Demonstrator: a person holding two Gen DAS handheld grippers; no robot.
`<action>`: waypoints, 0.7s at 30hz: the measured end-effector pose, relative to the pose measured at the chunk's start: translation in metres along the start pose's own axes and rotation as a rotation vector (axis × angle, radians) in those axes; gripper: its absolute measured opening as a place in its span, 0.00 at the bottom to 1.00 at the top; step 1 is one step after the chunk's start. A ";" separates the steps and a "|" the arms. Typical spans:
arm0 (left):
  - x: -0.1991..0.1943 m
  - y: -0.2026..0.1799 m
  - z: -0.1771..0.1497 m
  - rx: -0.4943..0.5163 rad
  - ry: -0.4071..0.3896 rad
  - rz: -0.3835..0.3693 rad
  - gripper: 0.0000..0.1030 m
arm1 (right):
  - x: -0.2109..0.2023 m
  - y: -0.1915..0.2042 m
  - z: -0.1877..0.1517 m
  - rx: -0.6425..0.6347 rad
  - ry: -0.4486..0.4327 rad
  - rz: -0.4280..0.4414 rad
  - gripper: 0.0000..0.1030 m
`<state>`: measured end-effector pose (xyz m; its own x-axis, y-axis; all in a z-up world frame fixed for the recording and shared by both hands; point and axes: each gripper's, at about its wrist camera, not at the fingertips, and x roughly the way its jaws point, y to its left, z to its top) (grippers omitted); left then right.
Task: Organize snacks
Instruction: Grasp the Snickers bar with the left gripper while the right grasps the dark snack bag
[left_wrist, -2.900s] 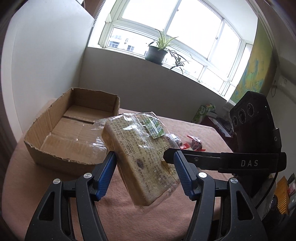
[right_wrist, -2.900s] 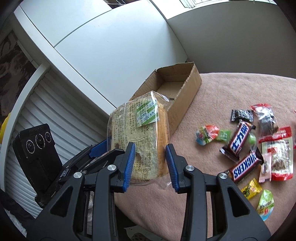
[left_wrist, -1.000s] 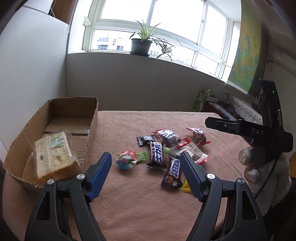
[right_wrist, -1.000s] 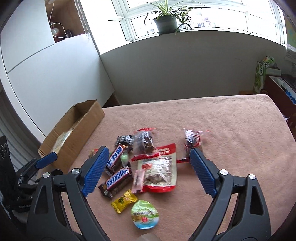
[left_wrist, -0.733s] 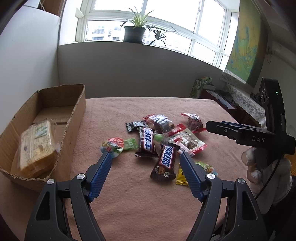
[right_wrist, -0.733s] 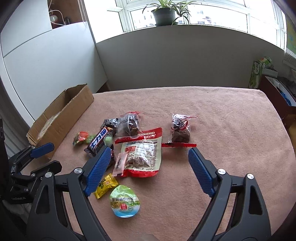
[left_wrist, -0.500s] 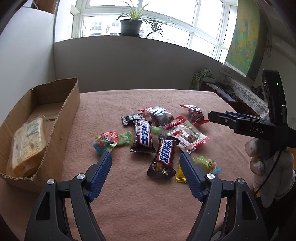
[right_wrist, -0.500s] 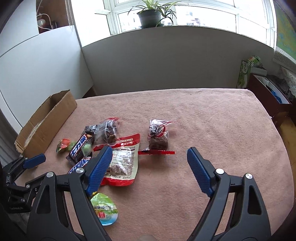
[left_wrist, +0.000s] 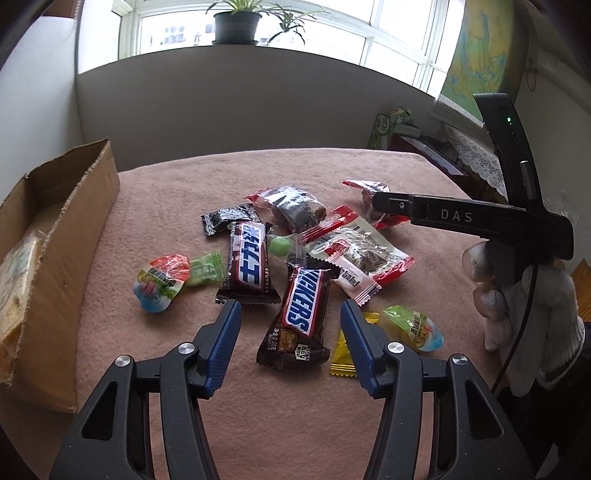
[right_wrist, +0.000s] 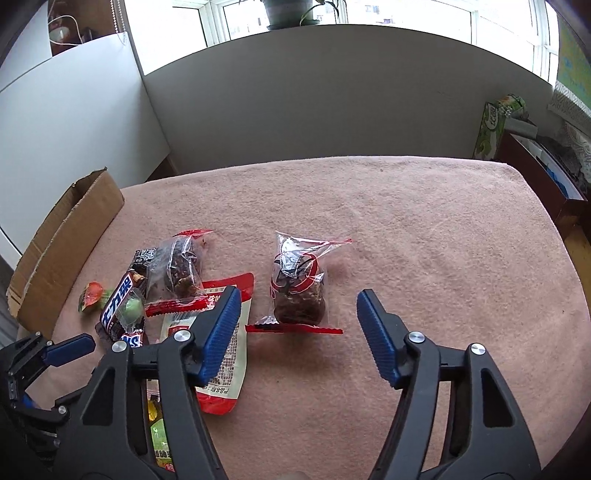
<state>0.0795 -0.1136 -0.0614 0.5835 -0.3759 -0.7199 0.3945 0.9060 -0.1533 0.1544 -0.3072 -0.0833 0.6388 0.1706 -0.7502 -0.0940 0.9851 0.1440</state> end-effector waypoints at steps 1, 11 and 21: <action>0.003 -0.001 0.000 0.003 0.009 0.001 0.51 | 0.002 -0.001 0.000 0.003 0.010 0.003 0.55; 0.017 -0.003 0.004 0.007 0.064 -0.003 0.36 | 0.008 0.000 0.000 0.006 0.032 0.004 0.46; 0.019 -0.012 0.004 0.043 0.065 0.002 0.26 | 0.002 -0.001 -0.002 0.013 0.016 0.008 0.39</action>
<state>0.0887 -0.1320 -0.0701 0.5375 -0.3599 -0.7626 0.4244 0.8969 -0.1242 0.1547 -0.3079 -0.0864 0.6257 0.1786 -0.7594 -0.0886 0.9834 0.1583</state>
